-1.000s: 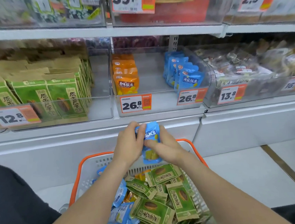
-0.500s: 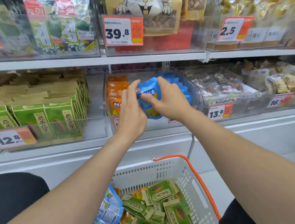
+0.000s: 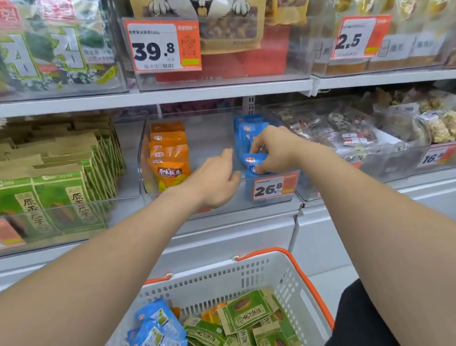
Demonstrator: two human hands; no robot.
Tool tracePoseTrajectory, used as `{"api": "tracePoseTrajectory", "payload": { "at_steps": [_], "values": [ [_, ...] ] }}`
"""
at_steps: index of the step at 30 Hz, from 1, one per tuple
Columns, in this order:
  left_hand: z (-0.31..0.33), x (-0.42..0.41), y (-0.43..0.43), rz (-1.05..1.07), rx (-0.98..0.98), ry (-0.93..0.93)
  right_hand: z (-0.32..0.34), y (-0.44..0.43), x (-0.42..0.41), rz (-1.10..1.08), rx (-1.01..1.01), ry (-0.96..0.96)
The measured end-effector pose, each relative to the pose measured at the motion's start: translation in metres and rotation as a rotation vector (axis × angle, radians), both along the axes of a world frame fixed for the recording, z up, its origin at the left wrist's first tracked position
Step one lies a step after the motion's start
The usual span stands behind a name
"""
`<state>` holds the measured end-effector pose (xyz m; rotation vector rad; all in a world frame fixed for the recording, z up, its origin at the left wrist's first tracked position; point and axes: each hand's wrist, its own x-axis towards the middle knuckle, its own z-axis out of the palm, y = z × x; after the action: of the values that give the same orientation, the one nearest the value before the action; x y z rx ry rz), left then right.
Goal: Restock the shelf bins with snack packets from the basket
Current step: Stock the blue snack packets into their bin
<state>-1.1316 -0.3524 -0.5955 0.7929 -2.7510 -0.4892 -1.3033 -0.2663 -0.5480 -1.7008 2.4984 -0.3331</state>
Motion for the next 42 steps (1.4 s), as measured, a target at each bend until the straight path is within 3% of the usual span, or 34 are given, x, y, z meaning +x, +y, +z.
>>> {"api": "tracePoseTrajectory", "payload": {
  "at_steps": [4, 11, 14, 18, 21, 25, 28, 31, 35, 38, 42],
  "values": [
    [-0.006, -0.003, 0.002, 0.060, -0.014, 0.089, 0.010, -0.003, 0.006, -0.060, 0.045, 0.193],
    [-0.018, -0.014, 0.021, 0.220, -0.220, 0.106, 0.012, 0.000, 0.016, -0.241, 0.019, 0.393],
    [-0.022, -0.011, 0.022, 0.215, -0.228, 0.221, 0.011, 0.001, 0.021, -0.292, 0.006, 0.400],
    [-0.028, 0.000, 0.022, 0.052, -0.342, 0.415, 0.010, 0.000, 0.038, -0.399, -0.033, 0.405],
    [-0.030, 0.015, 0.021, 0.023, -0.565, 0.406, 0.009, 0.000, 0.060, -0.392, -0.069, 0.396],
    [-0.036, 0.043, 0.017, -0.036, -0.826, 0.341, 0.007, 0.008, 0.099, -0.215, -0.069, 0.264],
    [-0.051, 0.065, 0.007, -0.125, -0.832, 0.230, 0.004, 0.018, 0.129, -0.136, -0.006, 0.162],
    [-0.053, 0.079, 0.012, -0.273, -0.744, 0.035, -0.008, 0.023, 0.154, -0.022, 0.260, 0.120],
    [-0.054, 0.093, 0.034, -0.135, -0.393, -0.551, -0.035, 0.019, 0.176, 0.095, 0.691, 0.078],
    [-0.089, 0.109, 0.030, -0.076, -0.214, -0.733, -0.060, 0.012, 0.186, 0.223, 0.789, 0.108],
    [-0.131, 0.137, 0.019, 0.023, -0.025, -0.894, -0.098, 0.001, 0.196, 0.342, 0.746, 0.216]
  ]
}}
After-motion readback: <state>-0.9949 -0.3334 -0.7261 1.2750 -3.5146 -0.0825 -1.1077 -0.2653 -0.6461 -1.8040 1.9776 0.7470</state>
